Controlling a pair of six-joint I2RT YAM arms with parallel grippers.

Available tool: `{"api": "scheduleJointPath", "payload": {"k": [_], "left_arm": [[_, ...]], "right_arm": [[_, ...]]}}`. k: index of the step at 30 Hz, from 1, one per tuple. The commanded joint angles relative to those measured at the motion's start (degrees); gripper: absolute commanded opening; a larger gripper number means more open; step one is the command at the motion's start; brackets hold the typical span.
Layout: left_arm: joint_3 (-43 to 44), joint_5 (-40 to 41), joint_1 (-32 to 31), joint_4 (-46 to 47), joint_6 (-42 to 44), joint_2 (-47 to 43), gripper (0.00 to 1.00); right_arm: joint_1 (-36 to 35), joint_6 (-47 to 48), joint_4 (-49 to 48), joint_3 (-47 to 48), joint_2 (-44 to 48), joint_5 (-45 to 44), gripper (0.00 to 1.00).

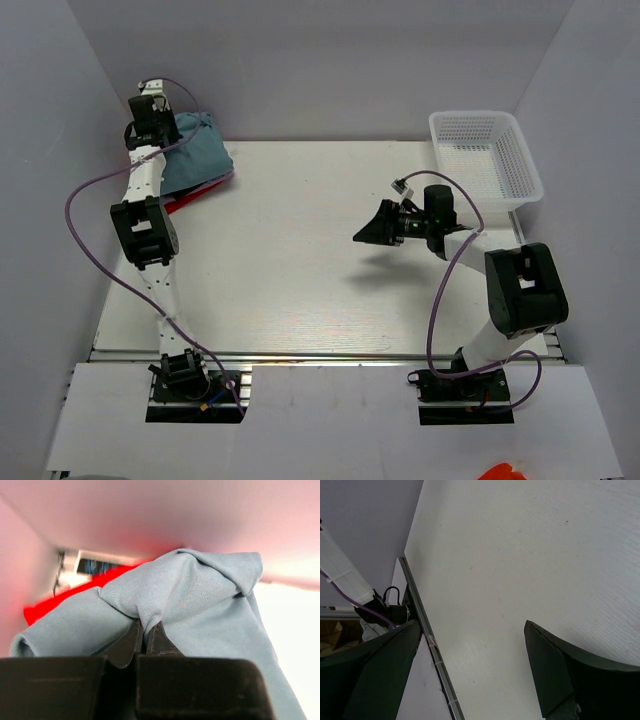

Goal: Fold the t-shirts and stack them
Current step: Put the neatly folded tshirt into the corner of the board with the left arm

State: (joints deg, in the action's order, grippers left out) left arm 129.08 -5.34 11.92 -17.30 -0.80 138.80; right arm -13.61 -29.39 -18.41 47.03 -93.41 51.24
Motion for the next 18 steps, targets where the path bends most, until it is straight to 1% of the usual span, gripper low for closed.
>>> {"api": "scheduleJointPath", "payload": {"k": [1, 3, 5, 8, 12, 13, 14, 15, 16, 17, 18], "left_arm": [[5.4, -1.9, -0.5, 3.6, -1.0, 1.2, 0.00], [4.5, 0.7, -0.5, 5.6, -1.0, 1.9, 0.00], [3.8, 2.8, -0.5, 5.6, -1.0, 3.6, 0.00], [4.4, 2.8, -0.5, 4.8, -0.3, 4.8, 0.00], [2.5, 2.3, -0.5, 3.8, 0.2, 6.1, 0.01], [2.5, 3.0, -0.5, 3.8, 0.2, 6.1, 0.17], [2.5, 3.0, -0.5, 3.2, 0.2, 6.7, 0.27], [2.5, 3.6, -0.5, 3.1, 0.2, 6.7, 0.32], [2.5, 4.5, -0.5, 2.6, 0.2, 6.7, 0.41], [2.5, 4.5, -0.5, 2.6, -0.7, 6.7, 0.56], [1.8, 4.5, -0.5, 2.6, -1.2, 6.0, 0.67]], "right_arm": [[0.0, 0.6, -1.9, 1.4, -0.7, 1.5, 0.90], [0.2, 0.5, -1.8, 1.7, -1.2, 1.5, 0.90], [0.0, 0.7, -1.8, 2.3, -1.4, 1.3, 0.90], [0.2, 0.4, -1.7, 2.9, -2.7, 1.7, 0.90], [0.2, -0.4, -2.1, 3.3, -4.2, 2.8, 0.90], [0.0, -0.6, -2.3, 3.3, -4.1, 2.9, 0.90], [0.1, -0.3, -2.4, 3.3, -4.1, 2.9, 0.90], [-0.2, -0.4, -2.3, 3.2, -3.9, 3.1, 0.90], [0.0, -0.2, -2.2, 3.2, -3.6, 2.9, 0.90], [0.1, -0.2, -2.1, 3.2, -3.5, 2.9, 0.90], [0.0, 0.1, -2.1, 3.2, -3.2, 2.8, 0.90]]}}
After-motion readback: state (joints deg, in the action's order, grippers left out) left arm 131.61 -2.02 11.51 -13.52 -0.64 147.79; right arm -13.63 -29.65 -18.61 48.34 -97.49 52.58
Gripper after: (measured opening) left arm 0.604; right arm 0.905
